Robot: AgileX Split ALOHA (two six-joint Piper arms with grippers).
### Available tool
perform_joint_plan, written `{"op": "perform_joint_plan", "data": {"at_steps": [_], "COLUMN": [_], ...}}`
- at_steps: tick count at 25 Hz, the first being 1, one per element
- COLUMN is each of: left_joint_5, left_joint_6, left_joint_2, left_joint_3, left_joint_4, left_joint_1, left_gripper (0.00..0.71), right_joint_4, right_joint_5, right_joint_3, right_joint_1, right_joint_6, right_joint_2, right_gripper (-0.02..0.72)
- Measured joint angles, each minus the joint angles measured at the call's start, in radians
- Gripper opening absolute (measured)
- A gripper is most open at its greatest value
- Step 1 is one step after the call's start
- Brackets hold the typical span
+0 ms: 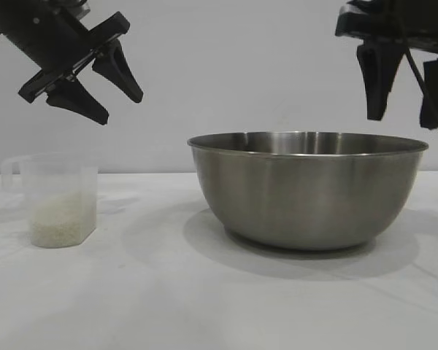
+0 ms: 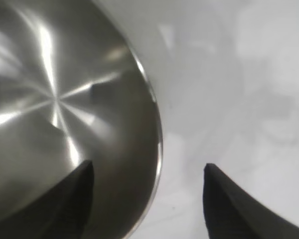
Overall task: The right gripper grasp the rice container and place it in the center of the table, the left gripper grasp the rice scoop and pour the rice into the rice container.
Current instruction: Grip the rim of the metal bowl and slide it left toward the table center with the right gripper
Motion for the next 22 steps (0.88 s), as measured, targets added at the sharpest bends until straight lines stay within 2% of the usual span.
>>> {"op": "perform_joint_plan", "data": {"at_steps": [5,8,9,11,12,14,15,16,20,22], "left_joint_5": [0.002,0.002,0.002,0.002,0.002,0.002,0.002,0.002,0.002,0.002], "left_joint_6": [0.0,0.0,0.0,0.002,0.002,0.002,0.002,0.002,0.002,0.002], "left_joint_2": [0.0,0.0,0.0,0.0,0.0,0.0,0.0,0.0,0.0,0.0], "left_joint_3": [0.0,0.0,0.0,0.0,0.0,0.0,0.0,0.0,0.0,0.0], "left_joint_4": [0.0,0.0,0.0,0.0,0.0,0.0,0.0,0.0,0.0,0.0], "left_joint_1": [0.0,0.0,0.0,0.0,0.0,0.0,0.0,0.0,0.0,0.0], "left_gripper": [0.443,0.443,0.443,0.443,0.443,0.443,0.443,0.443,0.443,0.443], "right_joint_4": [0.016,0.022,0.022,0.022,0.022,0.022,0.022,0.022,0.028,0.033], "right_joint_5": [-0.004,-0.032,-0.045,-0.064,-0.075,-0.096,-0.105,-0.114,-0.129,-0.133], "right_joint_3": [0.021,0.021,0.021,0.021,0.021,0.021,0.021,0.021,0.021,0.021], "right_joint_1": [0.0,0.0,0.0,0.0,0.0,0.0,0.0,0.0,0.0,0.0], "right_joint_6": [-0.002,-0.003,-0.003,-0.003,-0.003,-0.003,-0.003,-0.003,-0.023,-0.027], "right_joint_2": [0.014,0.041,0.052,0.076,0.087,0.113,0.129,0.139,0.16,0.16], "right_gripper": [0.449,0.449,0.4,0.398,0.345,0.339,0.279,0.279,0.098,0.037]}}
